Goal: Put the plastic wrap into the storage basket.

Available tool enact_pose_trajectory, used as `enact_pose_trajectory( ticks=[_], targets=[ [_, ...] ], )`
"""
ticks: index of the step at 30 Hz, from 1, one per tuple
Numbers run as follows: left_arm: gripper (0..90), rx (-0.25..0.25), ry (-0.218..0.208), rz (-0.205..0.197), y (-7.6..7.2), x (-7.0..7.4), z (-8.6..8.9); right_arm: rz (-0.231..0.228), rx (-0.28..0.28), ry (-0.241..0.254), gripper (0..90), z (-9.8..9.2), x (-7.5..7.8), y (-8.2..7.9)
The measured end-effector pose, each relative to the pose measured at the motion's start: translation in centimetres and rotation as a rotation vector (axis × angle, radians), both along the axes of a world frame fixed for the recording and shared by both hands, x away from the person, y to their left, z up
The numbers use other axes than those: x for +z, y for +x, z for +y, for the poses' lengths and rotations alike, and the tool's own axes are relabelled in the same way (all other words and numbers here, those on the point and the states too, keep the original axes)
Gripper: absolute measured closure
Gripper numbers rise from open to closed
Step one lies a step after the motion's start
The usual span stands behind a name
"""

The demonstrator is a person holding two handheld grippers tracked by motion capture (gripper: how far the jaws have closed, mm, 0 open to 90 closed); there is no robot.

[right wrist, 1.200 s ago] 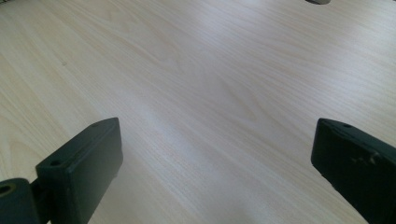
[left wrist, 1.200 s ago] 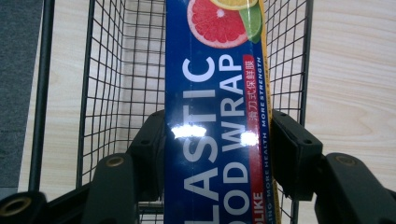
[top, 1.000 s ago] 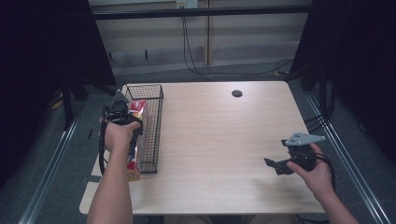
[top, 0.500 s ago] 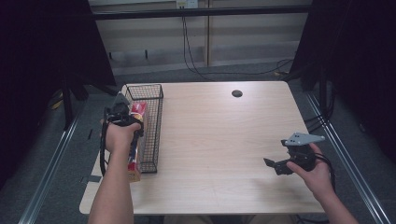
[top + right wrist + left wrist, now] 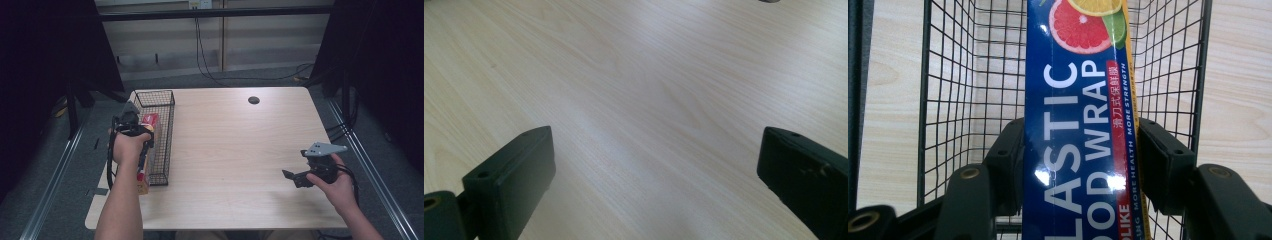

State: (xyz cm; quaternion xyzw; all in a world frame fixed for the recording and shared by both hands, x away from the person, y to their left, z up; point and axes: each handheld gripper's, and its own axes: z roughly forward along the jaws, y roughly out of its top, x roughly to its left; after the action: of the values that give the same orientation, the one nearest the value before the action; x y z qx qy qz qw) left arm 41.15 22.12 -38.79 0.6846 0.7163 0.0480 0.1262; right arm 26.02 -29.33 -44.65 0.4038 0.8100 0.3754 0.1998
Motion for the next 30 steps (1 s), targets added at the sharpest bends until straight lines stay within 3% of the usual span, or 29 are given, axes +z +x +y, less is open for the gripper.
enact_pose_trajectory(
  ticks=[30],
  targets=[
    [43.0,-0.002,0.006,-0.020,0.74,-0.30,-0.04,0.005,0.000,0.000,2.0,0.01,-0.06,0.03]
  ],
)
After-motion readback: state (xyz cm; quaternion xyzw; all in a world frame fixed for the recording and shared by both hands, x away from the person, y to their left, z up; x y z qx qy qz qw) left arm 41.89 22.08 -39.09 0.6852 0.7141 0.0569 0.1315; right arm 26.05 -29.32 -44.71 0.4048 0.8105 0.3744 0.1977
